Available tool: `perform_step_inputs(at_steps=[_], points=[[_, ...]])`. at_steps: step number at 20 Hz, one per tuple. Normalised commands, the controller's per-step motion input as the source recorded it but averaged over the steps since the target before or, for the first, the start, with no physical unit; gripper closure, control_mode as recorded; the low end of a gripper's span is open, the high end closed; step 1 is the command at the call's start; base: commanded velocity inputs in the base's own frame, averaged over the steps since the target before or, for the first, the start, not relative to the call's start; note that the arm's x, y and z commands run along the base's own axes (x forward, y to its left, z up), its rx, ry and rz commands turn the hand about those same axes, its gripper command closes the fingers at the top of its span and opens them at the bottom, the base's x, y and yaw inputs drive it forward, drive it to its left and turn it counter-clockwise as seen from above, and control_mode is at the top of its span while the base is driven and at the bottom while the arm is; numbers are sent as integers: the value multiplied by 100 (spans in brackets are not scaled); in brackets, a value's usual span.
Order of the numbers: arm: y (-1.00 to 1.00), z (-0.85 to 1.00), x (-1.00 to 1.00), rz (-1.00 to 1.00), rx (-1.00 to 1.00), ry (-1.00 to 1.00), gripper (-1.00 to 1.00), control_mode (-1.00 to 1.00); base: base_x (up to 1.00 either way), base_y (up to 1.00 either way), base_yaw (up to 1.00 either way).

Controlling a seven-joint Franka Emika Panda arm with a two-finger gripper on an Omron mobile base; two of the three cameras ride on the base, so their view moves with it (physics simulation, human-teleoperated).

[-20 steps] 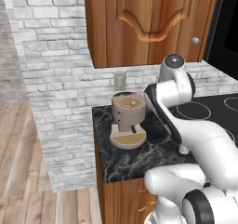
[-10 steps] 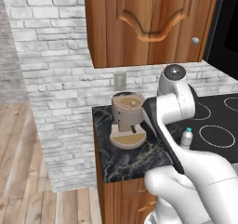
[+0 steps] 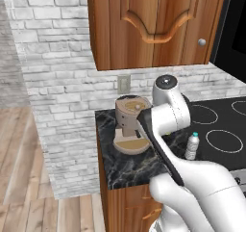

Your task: Place the microwavable item in the microwave. Then, close the microwave door and press the start button.

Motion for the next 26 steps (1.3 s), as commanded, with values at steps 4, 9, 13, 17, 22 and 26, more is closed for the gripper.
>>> perform_step_inputs(at_steps=[4,9,13,17,22,26], points=[[41,-25,-16,0,-3,5,100,-100,0,0,0],[8,-6,-34,0,0,-2,100,100,-60,1,-1],[0,0,0,0,0,0,100,100,-100,-24,-12],[0,0,0,0,0,0,100,100,-100,-76,-12],[0,0,0,0,0,0,100,100,-67,-100,-7],[0,0,0,0,0,0,100,100,-6,-100,-2]])
